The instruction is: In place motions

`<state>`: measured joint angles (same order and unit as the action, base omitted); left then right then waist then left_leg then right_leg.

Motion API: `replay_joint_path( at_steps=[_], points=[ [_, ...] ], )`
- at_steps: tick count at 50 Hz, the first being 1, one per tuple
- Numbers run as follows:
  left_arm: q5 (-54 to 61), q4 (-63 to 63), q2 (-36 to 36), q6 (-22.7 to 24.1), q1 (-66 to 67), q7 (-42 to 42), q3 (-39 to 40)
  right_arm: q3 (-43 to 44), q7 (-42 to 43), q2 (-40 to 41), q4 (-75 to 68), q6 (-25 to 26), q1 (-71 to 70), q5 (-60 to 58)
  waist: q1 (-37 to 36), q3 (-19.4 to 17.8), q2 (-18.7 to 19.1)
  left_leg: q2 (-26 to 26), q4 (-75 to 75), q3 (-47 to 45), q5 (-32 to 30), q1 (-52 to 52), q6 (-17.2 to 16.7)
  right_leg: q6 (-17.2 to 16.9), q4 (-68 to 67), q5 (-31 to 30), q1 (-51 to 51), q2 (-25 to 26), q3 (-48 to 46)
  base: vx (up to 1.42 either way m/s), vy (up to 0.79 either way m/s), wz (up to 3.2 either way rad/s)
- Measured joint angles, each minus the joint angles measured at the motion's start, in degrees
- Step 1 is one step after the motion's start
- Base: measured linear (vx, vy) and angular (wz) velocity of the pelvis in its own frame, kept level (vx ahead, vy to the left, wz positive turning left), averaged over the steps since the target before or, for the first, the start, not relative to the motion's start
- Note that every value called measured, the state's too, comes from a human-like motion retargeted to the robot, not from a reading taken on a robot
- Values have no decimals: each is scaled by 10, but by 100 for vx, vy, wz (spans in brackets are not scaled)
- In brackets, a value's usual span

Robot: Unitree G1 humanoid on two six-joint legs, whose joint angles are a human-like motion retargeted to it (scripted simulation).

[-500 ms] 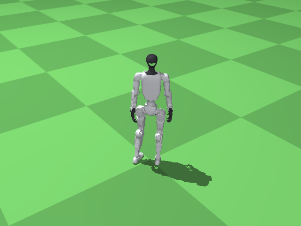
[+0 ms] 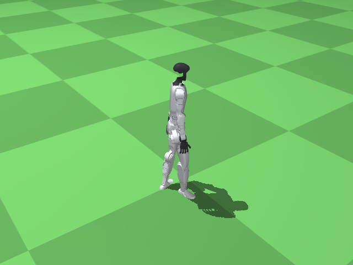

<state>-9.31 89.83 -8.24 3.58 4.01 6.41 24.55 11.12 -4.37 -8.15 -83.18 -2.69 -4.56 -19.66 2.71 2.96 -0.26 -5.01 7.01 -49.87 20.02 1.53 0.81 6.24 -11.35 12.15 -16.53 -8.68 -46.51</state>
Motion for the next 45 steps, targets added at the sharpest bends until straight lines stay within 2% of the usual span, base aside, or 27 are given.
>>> replay_joint_path(
  at_steps=[5, 7, 9, 10, 12, 15, 20, 23, 26, 27, 32, 35, 37, 39, 45],
  points=[
    [-14, 5, 5, -4, 0, -5, -4, 21, 10, -5, -15, 6, -6, 19, 11, 14, 23, -2, -6, -94, 7, 22, -35, -20, 7, 17, 37, 5, -122, -36, -3, -290],
    [-21, -1, 6, -4, 0, -6, 1, 29, 18, -6, -26, 9, -5, 27, 11, 21, 25, 4, -8, -127, 5, 32, -49, -16, 33, -7, 53, 10, -191, -20, -5, -273],
    [-25, -12, 7, -4, 0, -8, 5, 38, 27, -5, -43, 13, -5, 42, 4, 28, 21, 14, -8, -157, 0, 40, -63, -10, 54, -53, 55, 15, -213, -17, -20, -266],
    [-25, -18, 6, -3, 1, -8, 5, 45, 32, -5, -54, 15, -7, 51, 0, 31, 19, 18, -8, -168, -3, 44, -70, -3, 64, -75, 53, 20, -212, -10, -23, -231],
    [-19, -28, 5, -2, 1, -8, 1, 59, 37, -5, -75, 19, -5, 69, -3, 33, 17, 20, -3, -187, -17, 57, -81, 17, 61, -79, 40, 25, -165, -2, -20, -187],
    [-13, -34, 4, -4, -3, -7, -1, 77, 33, -3, -98, 28, 0, 89, 7, 34, 13, 19, 13, -196, -56, 76, -81, 24, 52, -72, 32, 21, -121, 1, -32, -119],
    [3, -29, 13, -3, -15, -8, 5, 86, 36, 4, -107, 31, 9, 88, 22, 35, -15, 31, 56, -170, -154, 111, -30, 24, 79, -75, 42, 20, -32, 5, -22, -116],
    [0, -38, 19, 0, -15, -6, 4, 83, 35, 6, -101, 33, 10, 71, 9, 34, -44, 31, 124, -109, -220, 119, 25, 26, 100, -81, 53, 13, 35, 14, -13, -169],
    [-3, -41, 22, 2, -17, -10, -3, 78, 29, 5, -87, 36, 6, 54, -15, 23, -67, -1, 264, -10, -272, 88, 93, 25, 109, -88, 66, 4, 99, 19, -15, -192],
    [-4, -41, 23, 2, -18, -10, -4, 75, 26, 4, -81, 37, 2, 49, -23, 20, -70, -15, 313, 25, -284, 69, 106, 24, 110, -90, 69, 5, 116, 18, -10, -202],
    [0, -41, 28, 1, -28, -3, -2, 60, 10, 13, -40, 36, -25, 46, -30, 4, -62, -40, 427, 161, -254, -27, 72, 24, 110, -102, 70, 19, 169, 5, -7, -153],
    [-3, -42, 28, 0, -38, -3, -3, 48, -2, 21, -10, 31, -42, 48, -23, -6, -58, -50, 417, 192, -191, -76, 86, 20, 105, -107, 66, 21, 193, 1, 0, -118],
    [-6, -42, 28, 0, -42, -4, -8, 41, -5, 24, 2, 28, -47, 43, -23, -9, -53, -47, 375, 212, -168, -104, 91, 17, 105, -110, 65, 23, 206, 4, 5, -103],
    [-11, -41, 29, 0, -46, -5, -12, 36, -3, 26, 7, 26, -47, 35, -28, -9, -47, -28, 305, 250, -163, -129, 82, 15, 105, -113, 64, 29, 220, 12, 7, -102],
    [-11, -40, 36, 2, -56, -7, -24, 38, 5, 23, -18, 29, -41, 34, -69, -23, -24, 25, 93, 383, -182, -161, 16, 13, 103, -116, 78, 60, 269, 19, 9, -120]
  ],
)
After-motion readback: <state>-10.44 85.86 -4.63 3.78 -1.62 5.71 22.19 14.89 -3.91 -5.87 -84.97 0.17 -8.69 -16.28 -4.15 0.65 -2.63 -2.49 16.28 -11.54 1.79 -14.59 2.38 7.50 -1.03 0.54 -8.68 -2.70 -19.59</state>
